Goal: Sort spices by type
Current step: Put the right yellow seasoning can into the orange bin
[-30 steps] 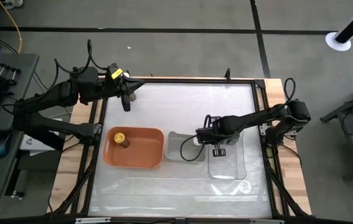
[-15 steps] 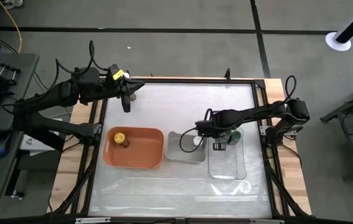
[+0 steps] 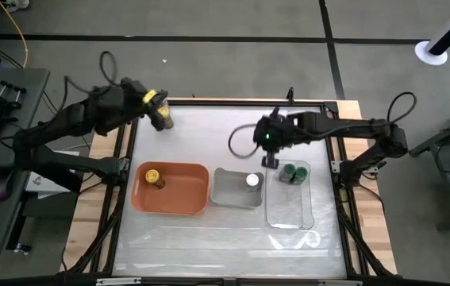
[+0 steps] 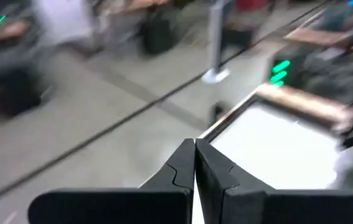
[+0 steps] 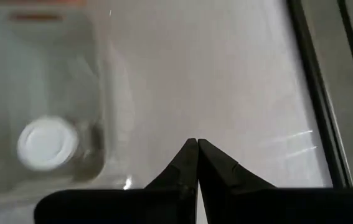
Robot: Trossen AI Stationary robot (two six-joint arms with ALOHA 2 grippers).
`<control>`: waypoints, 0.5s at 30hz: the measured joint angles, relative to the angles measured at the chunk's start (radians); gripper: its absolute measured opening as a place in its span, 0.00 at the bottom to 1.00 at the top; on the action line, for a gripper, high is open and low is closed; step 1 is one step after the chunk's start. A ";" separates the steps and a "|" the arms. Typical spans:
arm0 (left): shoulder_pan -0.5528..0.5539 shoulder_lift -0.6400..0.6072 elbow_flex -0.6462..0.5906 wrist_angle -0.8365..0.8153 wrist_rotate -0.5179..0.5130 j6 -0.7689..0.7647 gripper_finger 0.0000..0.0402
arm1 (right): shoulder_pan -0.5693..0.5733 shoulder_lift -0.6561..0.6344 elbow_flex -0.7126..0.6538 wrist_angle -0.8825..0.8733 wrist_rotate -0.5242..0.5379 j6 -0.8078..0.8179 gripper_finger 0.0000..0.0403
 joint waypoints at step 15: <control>0.565 0.398 -0.040 -0.353 0.175 -0.229 0.00 | -0.123 -0.004 -0.003 0.036 -0.077 0.022 0.00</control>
